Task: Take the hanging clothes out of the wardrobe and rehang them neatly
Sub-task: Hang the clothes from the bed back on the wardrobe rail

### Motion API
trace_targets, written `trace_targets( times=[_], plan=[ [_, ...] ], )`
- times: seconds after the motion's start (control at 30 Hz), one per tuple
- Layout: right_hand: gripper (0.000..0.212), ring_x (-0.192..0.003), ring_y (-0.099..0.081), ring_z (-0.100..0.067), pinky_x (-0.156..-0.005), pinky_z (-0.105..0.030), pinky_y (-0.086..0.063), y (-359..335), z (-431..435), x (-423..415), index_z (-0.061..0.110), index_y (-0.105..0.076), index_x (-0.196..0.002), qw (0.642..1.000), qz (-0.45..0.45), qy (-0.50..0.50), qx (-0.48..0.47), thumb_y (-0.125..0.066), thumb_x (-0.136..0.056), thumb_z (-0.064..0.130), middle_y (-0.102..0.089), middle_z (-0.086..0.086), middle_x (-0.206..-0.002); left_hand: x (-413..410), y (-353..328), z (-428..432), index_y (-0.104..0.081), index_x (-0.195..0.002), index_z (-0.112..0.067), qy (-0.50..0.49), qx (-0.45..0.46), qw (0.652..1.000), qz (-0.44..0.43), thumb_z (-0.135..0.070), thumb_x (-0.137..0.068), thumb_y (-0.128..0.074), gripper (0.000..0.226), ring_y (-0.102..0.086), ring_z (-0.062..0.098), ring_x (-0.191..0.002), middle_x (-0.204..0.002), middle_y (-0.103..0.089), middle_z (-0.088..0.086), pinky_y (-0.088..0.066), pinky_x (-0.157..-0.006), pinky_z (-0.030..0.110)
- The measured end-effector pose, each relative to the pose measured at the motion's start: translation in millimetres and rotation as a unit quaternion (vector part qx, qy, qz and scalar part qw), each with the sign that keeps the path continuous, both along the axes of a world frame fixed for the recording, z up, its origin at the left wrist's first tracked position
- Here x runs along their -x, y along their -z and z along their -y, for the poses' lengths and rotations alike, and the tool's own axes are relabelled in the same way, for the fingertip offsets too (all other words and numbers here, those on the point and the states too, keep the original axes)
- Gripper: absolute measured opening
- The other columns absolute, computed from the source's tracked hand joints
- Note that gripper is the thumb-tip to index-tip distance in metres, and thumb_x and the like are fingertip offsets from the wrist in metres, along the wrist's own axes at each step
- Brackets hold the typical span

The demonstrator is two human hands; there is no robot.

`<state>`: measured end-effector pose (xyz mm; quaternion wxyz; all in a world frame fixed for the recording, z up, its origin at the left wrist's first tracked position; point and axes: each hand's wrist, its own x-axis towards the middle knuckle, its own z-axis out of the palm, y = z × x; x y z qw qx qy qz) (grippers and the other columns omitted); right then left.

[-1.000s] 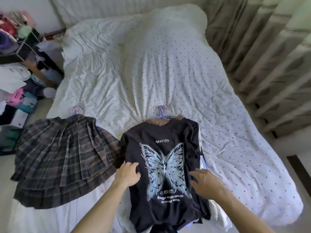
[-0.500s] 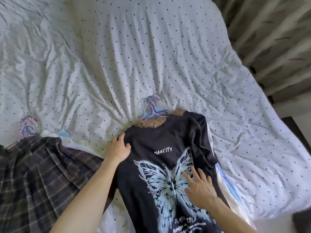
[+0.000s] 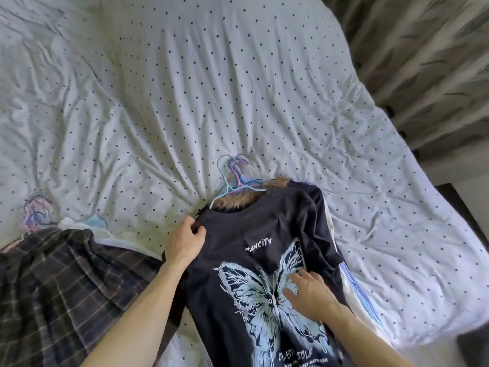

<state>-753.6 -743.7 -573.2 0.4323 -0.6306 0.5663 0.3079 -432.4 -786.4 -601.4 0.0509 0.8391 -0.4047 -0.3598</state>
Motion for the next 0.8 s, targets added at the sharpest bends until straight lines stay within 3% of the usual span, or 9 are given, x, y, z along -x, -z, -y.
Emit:
trace_targets(
  times=[0.1,0.17,0.27,0.33,0.43,0.5,0.63,0.73,0.8],
  plan=[
    [0.059,-0.135,-0.046,-0.022,-0.106,-0.028,-0.035,-25,9,-20,0.017,-0.044,-0.146,0.993,0.066,0.1,0.017,-0.041,-0.1,0.054,-0.052,-0.006,-0.145,18,-33,-23,-0.043,-0.078,-0.026,0.017,0.039,0.999,-0.033,-0.037,-0.091,-0.058,0.023,-0.053,0.022,-0.075,-0.077,-0.053,-0.008,-0.04,-0.066,0.035],
    [0.057,-0.127,-0.054,-0.019,-0.096,-0.024,-0.037,-47,13,-36,0.017,-0.05,-0.141,0.981,0.11,0.156,0.034,-0.043,-0.099,0.055,-0.06,-0.001,-0.136,32,-56,-40,-0.037,-0.074,-0.026,0.04,0.037,0.996,-0.075,-0.035,-0.091,-0.06,0.03,-0.048,0.018,-0.066,-0.069,-0.048,-0.007,-0.036,-0.059,0.033],
    [0.054,-0.108,-0.063,-0.011,-0.097,-0.028,-0.045,-81,11,-57,0.027,-0.061,-0.122,0.947,0.172,0.269,0.044,-0.047,-0.09,0.068,-0.068,0.013,-0.114,57,-94,-64,-0.042,-0.077,-0.021,0.082,0.023,0.989,-0.124,-0.037,-0.087,-0.065,0.03,-0.046,0.011,-0.057,-0.064,-0.051,-0.006,-0.038,-0.059,0.029],
    [0.054,-0.095,-0.068,-0.008,-0.093,-0.032,-0.051,-98,7,-62,0.03,-0.065,-0.107,0.927,0.208,0.302,0.072,-0.051,-0.082,0.076,-0.072,0.013,-0.099,78,-120,-79,-0.048,-0.077,-0.022,0.117,0.036,0.982,-0.147,-0.041,-0.082,-0.07,0.03,-0.046,0.006,-0.057,-0.064,-0.054,-0.009,-0.038,-0.059,0.024],
    [0.026,-0.083,-0.068,-0.014,-0.084,-0.034,-0.054,-127,-7,-53,0.025,-0.067,-0.092,0.911,0.22,0.322,0.139,-0.069,-0.082,0.049,-0.073,0.006,-0.083,110,-157,-95,-0.05,-0.067,-0.035,0.161,0.039,0.97,-0.178,-0.043,-0.077,-0.073,0.027,-0.046,0.003,-0.058,-0.062,-0.054,-0.015,-0.038,-0.059,0.024],
    [0.011,-0.077,-0.069,-0.018,-0.078,-0.036,-0.056,-144,-21,-34,0.025,-0.064,-0.083,0.901,0.222,0.334,0.168,-0.071,-0.081,0.033,-0.07,0.005,-0.077,126,-178,-100,-0.055,-0.067,-0.041,0.203,0.016,0.961,-0.19,-0.047,-0.072,-0.074,0.021,-0.053,0.002,-0.065,-0.068,-0.059,-0.017,-0.044,-0.066,0.026],
    [0.009,-0.061,-0.066,-0.012,-0.066,-0.03,-0.051,-176,-56,32,0.024,-0.059,-0.08,0.911,0.229,0.282,0.192,-0.067,-0.081,0.029,-0.065,0.004,-0.066,158,-222,-88,-0.072,-0.086,-0.037,0.289,-0.006,0.937,-0.194,-0.045,-0.077,-0.069,0.012,-0.066,0.001,-0.088,-0.09,-0.072,-0.016,-0.054,-0.091,0.032],
    [0.007,-0.066,-0.058,-0.009,-0.071,-0.028,-0.048,-207,-89,97,0.028,-0.059,-0.081,0.914,0.215,0.255,0.232,-0.066,-0.083,0.027,-0.062,0.005,-0.076,202,-264,-64,-0.065,-0.111,-0.035,0.337,0.094,0.93,-0.109,-0.037,-0.087,-0.063,0.025,-0.063,0.007,-0.103,-0.108,-0.067,-0.015,-0.051,-0.095,0.032],
    [0.005,-0.067,-0.056,-0.005,-0.07,-0.027,-0.047,-234,-117,141,0.028,-0.059,-0.084,0.911,0.199,0.252,0.26,-0.065,-0.085,0.028,-0.064,0.007,-0.085,247,-295,-58,-0.054,-0.132,-0.032,0.409,0.155,0.897,-0.064,-0.038,-0.09,-0.061,0.044,-0.056,0.013,-0.12,-0.129,-0.059,-0.007,-0.044,-0.101,0.029]
  ],
)
